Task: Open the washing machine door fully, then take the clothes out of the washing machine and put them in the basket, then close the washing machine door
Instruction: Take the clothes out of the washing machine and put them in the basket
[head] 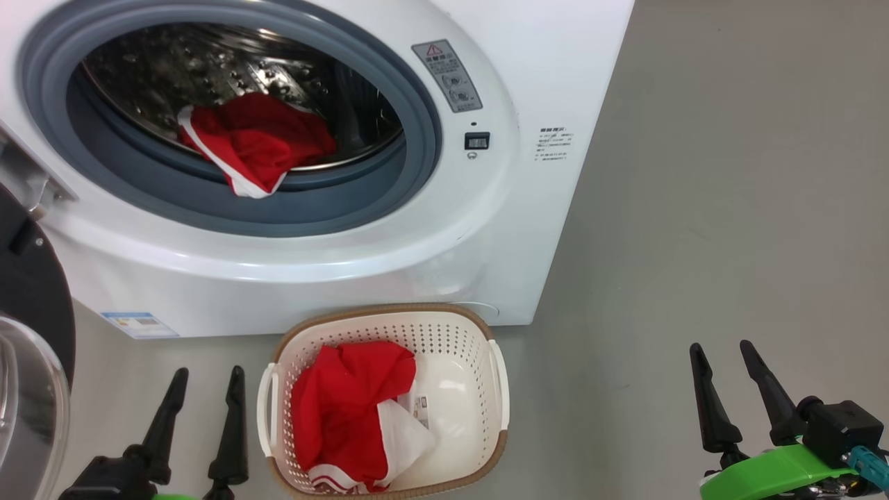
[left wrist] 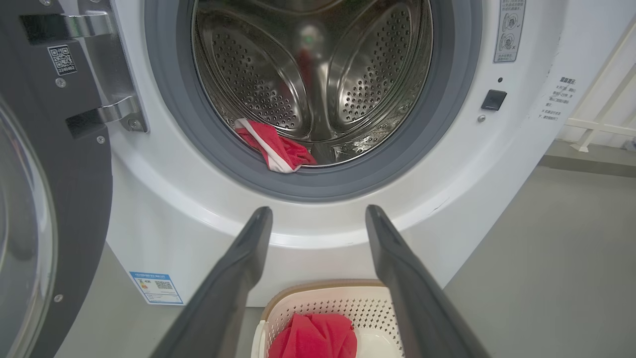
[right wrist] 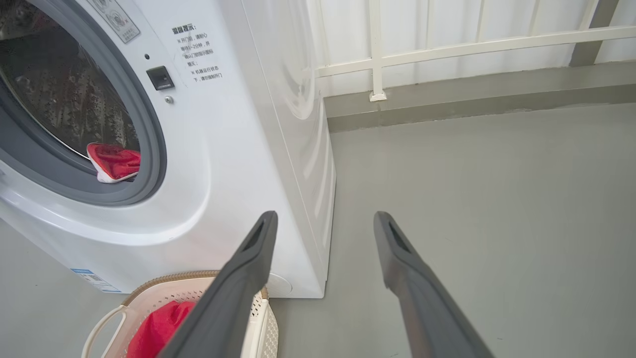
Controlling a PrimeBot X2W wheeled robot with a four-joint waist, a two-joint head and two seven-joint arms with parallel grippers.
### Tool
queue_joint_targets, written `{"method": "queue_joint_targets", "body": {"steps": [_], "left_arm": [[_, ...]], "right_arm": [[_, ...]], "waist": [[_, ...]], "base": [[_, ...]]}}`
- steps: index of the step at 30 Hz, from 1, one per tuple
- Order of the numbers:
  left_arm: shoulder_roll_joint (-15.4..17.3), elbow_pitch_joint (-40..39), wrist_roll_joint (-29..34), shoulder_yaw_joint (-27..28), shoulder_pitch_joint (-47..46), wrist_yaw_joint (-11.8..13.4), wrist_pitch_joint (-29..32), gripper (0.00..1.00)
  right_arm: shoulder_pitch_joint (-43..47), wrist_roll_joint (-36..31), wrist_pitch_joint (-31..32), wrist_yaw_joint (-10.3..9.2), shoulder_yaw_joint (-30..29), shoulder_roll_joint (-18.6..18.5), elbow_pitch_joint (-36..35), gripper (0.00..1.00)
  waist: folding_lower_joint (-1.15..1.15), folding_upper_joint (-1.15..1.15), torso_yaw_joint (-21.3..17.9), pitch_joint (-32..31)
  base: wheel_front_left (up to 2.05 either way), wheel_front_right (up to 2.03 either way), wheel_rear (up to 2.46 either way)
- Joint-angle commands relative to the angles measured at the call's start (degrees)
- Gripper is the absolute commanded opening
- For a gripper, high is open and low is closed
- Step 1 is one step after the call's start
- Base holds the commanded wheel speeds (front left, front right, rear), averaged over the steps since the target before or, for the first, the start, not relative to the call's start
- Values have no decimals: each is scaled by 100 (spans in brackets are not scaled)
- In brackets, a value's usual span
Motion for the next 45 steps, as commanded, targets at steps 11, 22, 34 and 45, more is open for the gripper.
{"method": "queue_joint_targets", "body": {"steps": [11,22,34,45], "left_arm": [[10,105,234,142,-943,4,-68,100],[210,1880,702,-31,-3320,28,-68,100],[722,4401,867,-18,-5508,391,-43,100],[1000,5734,743,128,-6612,884,-56,100]], "right_arm": [[-411,-19,-37,36,165,-3,-216,100],[-856,220,-37,36,325,6,-263,100],[-1182,440,-37,36,428,7,-324,100],[-1327,450,-37,36,497,7,-392,100]], "waist": [[0,0,-44,560],[0,0,-213,1423],[0,0,-562,1968],[0,0,-663,2223]], "base": [[0,0,0],[0,0,0],[0,0,0],[0,0,0]]}}
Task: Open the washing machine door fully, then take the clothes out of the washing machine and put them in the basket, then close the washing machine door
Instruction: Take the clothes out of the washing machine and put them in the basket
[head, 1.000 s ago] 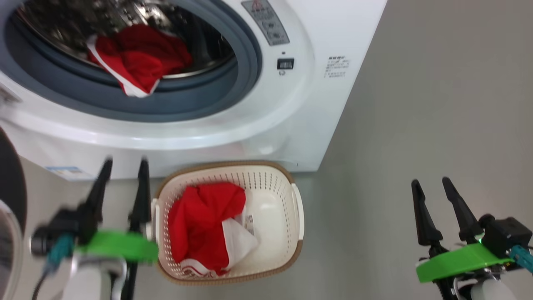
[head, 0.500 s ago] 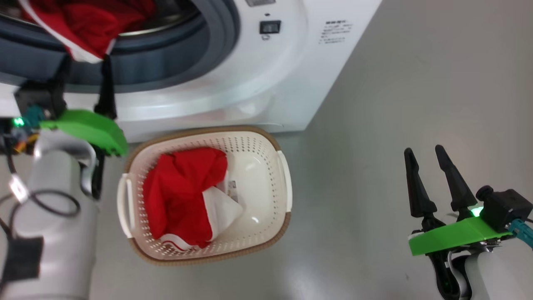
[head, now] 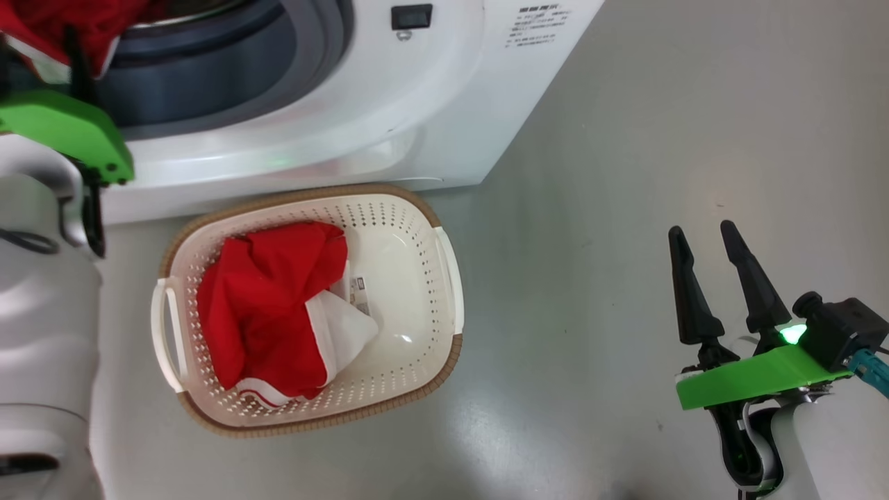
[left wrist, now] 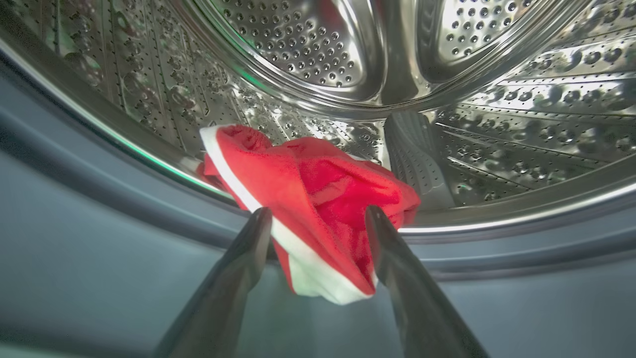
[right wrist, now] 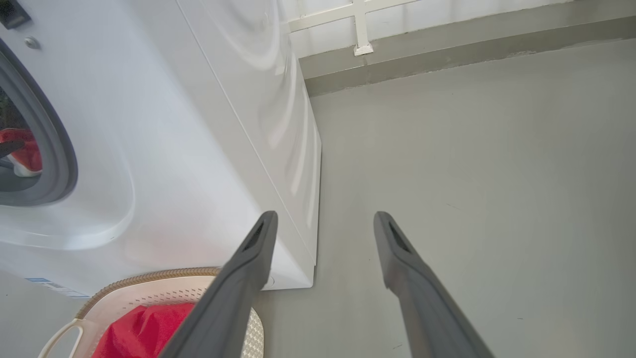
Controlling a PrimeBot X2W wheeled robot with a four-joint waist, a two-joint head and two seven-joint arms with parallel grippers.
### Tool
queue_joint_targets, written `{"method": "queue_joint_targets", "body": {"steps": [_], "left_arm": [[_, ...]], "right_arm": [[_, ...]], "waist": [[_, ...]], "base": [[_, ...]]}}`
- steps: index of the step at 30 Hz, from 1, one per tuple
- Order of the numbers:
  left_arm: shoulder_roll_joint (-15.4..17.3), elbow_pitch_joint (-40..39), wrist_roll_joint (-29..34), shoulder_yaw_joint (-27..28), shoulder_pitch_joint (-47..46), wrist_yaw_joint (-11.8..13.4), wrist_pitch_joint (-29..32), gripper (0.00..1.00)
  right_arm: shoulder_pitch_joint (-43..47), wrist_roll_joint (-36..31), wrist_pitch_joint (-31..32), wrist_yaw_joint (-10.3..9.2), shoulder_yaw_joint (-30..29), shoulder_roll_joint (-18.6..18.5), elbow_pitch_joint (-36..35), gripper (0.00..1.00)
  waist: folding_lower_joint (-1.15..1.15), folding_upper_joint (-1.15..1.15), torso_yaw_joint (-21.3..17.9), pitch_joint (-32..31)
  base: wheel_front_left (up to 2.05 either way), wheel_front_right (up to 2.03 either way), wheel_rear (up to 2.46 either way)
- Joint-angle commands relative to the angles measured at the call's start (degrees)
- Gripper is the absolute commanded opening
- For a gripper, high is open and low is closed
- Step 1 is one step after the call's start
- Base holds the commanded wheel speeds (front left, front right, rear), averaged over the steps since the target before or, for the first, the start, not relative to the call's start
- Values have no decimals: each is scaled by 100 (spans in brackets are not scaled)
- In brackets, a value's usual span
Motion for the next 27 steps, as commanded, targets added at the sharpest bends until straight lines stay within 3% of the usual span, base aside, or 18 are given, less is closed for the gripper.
{"method": "queue_joint_targets", "body": {"steps": [1,9,10,11,12,13,19,27], "left_arm": [[346,-6,-57,111,-94,92,-43,100],[530,340,-73,65,-303,194,-49,100],[547,354,-53,35,-306,201,-50,77],[558,363,-54,24,-306,192,-51,46],[564,351,-68,27,-311,187,-51,35],[563,288,-80,29,-304,184,-51,0],[449,-367,-216,112,-59,19,-52,0],[148,-2032,-277,314,808,-306,-53,0]], "right_arm": [[-36,20,-37,37,151,-9,-152,100],[-77,6,-37,37,196,-8,-180,100],[-75,0,-37,37,194,-8,-184,100],[-74,-5,-37,37,192,-8,-187,100],[-74,-10,-37,37,184,-8,-192,100],[-73,-17,-37,37,169,-8,-198,100],[-66,-61,-37,37,100,-8,-202,100],[-76,-117,-37,37,91,-8,-152,100]], "waist": [[0,0,-38,63],[0,0,-122,196],[0,0,-127,201],[0,0,-134,206],[0,0,-136,212],[0,0,-129,217],[0,0,-36,191],[0,0,175,-3]], "base": [[0,0,0],[0,0,0],[0,0,0],[0,0,0],[0,0,0],[0,0,0],[0,0,0],[0,0,0]]}}
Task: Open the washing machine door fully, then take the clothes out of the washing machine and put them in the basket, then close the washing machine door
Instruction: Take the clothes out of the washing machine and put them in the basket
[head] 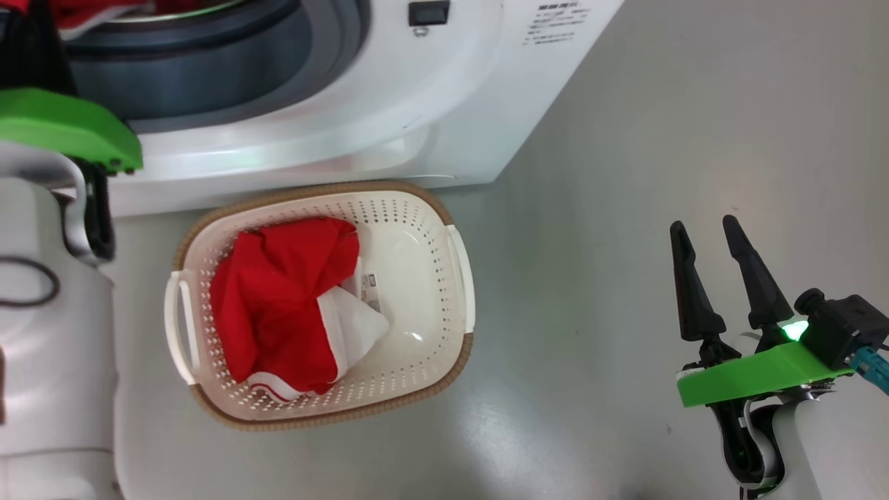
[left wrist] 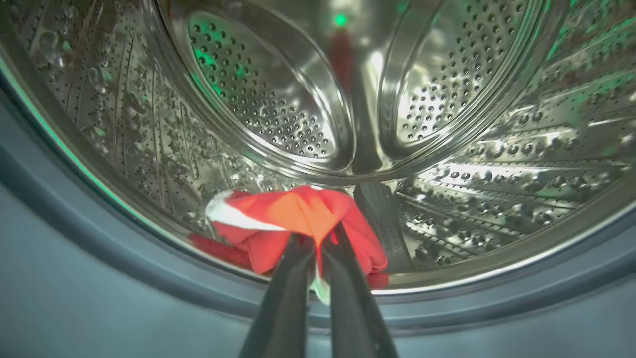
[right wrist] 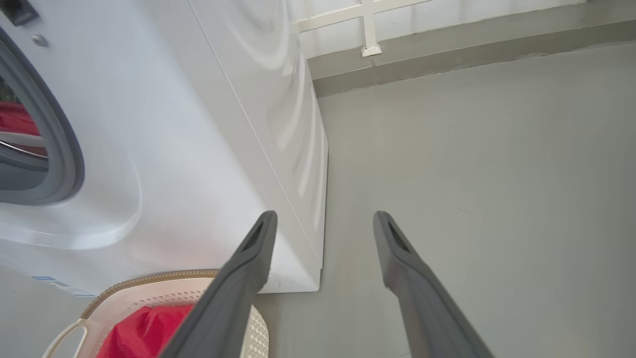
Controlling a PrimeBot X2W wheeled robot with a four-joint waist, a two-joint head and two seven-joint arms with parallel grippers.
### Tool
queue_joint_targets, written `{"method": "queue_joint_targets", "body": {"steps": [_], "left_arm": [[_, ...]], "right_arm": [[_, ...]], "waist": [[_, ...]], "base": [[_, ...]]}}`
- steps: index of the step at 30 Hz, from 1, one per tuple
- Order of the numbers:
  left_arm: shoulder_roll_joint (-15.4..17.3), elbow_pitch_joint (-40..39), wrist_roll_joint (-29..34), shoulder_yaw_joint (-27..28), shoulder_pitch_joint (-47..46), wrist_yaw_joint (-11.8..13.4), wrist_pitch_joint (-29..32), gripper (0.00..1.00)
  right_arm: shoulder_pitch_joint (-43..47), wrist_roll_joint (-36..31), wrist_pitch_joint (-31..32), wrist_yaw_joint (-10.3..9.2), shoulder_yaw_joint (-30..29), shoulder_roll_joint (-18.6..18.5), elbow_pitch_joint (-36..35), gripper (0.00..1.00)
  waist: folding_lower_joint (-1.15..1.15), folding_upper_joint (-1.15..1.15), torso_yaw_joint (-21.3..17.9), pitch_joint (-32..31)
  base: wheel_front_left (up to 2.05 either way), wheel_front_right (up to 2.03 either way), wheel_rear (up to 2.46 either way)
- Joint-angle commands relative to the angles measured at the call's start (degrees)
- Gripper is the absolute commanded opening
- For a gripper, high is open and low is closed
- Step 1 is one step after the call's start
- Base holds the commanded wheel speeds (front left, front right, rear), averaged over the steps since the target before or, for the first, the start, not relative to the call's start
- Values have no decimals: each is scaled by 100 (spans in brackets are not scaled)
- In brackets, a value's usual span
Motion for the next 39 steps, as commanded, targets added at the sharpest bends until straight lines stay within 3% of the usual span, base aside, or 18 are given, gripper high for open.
{"method": "queue_joint_targets", "body": {"steps": [1,16,39], "left_arm": [[224,-247,10,160,172,-14,-44,0],[-488,-3064,72,650,1796,-440,-44,0],[-558,-6263,-388,42,3278,-441,-45,0]], "right_arm": [[-22,-79,-36,36,101,-8,-101,100],[178,-193,-36,36,3,-8,-15,100],[337,-239,-36,36,18,-8,26,100]], "waist": [[0,0,82,-81],[0,0,428,-558],[0,0,556,-759]], "base": [[0,0,0],[0,0,0],[0,0,0]]}}
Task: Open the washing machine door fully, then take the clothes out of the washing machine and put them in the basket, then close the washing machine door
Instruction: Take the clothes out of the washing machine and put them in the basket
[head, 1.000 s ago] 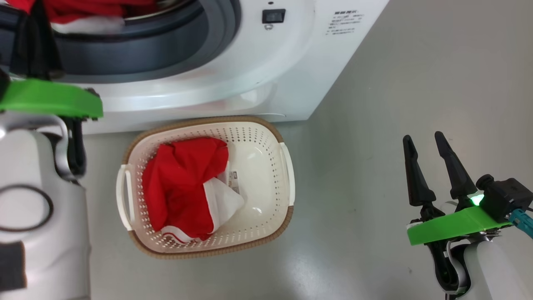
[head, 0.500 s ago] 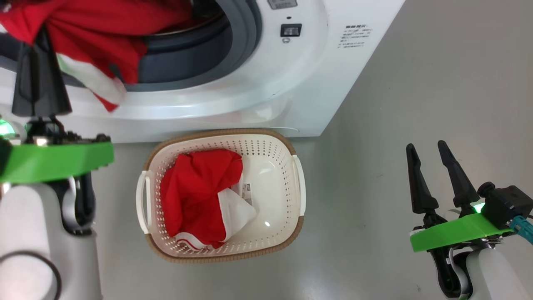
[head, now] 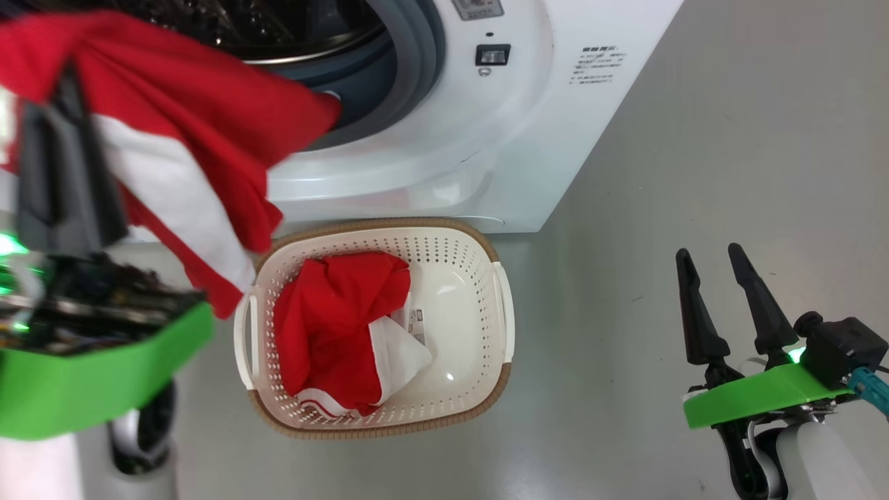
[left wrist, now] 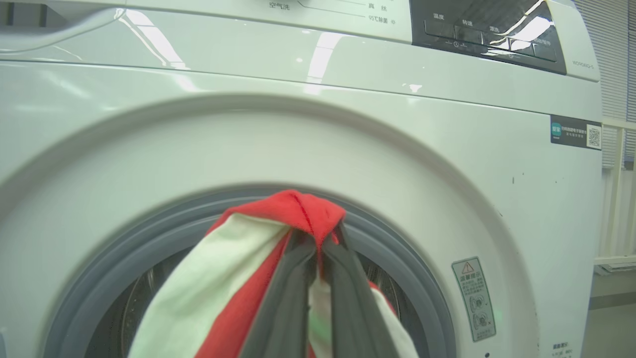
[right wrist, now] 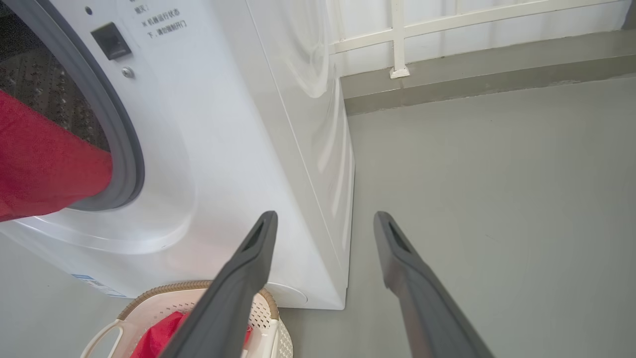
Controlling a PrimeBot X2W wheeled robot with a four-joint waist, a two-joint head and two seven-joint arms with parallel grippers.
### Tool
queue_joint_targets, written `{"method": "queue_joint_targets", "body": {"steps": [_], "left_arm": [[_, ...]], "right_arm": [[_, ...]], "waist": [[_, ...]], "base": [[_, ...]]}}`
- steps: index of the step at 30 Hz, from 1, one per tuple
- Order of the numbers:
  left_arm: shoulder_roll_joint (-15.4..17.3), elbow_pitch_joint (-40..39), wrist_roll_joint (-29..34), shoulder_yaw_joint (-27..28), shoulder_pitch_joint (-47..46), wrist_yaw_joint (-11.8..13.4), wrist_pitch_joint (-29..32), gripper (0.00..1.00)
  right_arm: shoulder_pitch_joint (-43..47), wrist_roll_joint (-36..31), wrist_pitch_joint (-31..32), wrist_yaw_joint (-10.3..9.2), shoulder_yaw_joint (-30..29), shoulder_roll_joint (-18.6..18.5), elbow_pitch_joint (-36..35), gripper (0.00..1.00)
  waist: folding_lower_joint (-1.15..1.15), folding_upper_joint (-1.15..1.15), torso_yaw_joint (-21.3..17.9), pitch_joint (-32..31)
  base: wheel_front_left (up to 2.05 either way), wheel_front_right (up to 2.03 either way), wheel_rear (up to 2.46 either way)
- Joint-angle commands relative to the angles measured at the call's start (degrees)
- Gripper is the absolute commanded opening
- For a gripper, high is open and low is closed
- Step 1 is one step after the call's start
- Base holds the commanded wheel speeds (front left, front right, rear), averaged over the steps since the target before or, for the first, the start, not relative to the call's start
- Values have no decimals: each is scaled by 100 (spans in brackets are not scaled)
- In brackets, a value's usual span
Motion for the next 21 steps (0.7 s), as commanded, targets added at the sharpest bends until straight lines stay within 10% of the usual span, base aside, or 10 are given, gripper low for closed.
{"method": "queue_joint_targets", "body": {"steps": [1,21], "left_arm": [[157,-131,-25,53,216,41,-17,0],[157,3430,243,-745,547,-28,-17,0]], "right_arm": [[94,-46,-37,36,148,-4,-111,100],[-133,68,-37,36,250,-4,-201,100]], "waist": [[0,0,6,2],[0,0,-245,550]], "base": [[0,0,0],[0,0,0]]}}
